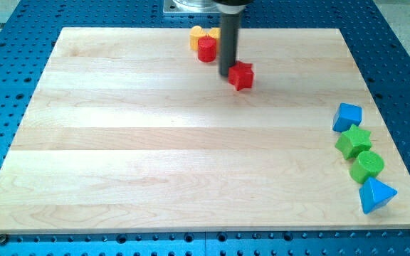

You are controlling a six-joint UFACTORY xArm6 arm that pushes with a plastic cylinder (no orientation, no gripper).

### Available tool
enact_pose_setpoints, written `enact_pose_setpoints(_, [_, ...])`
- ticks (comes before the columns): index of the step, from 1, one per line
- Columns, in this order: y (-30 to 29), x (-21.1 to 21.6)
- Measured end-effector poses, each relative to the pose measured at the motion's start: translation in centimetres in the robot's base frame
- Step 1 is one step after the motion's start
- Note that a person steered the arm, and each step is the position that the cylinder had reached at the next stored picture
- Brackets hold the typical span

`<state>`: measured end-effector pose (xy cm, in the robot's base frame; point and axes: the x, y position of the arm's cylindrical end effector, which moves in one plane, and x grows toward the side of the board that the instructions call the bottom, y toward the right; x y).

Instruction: Push the red star to the top side of the blue cube

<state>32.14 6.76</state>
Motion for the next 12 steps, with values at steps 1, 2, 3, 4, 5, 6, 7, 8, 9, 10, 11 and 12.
enact_pose_setpoints(1, [4.1,2.3])
enact_pose_setpoints(2, [2.2,2.6])
enact_pose_setpoints(3, [-1.1,4.1])
enact_pose_setpoints(4, [0.3,6.2])
enact_pose_setpoints(5, [5.6,6.3])
enact_pose_setpoints(6, [10.8,6.3])
enact_pose_setpoints(7, [9.7,6.7])
enact_pose_setpoints(8, [10.7,8.5])
enact_pose_setpoints(9, [11.0,8.6])
enact_pose_setpoints(10, [9.6,8.9])
enact_pose_setpoints(11, [10.0,10.7])
enact_pose_setpoints(12, [11.6,11.1])
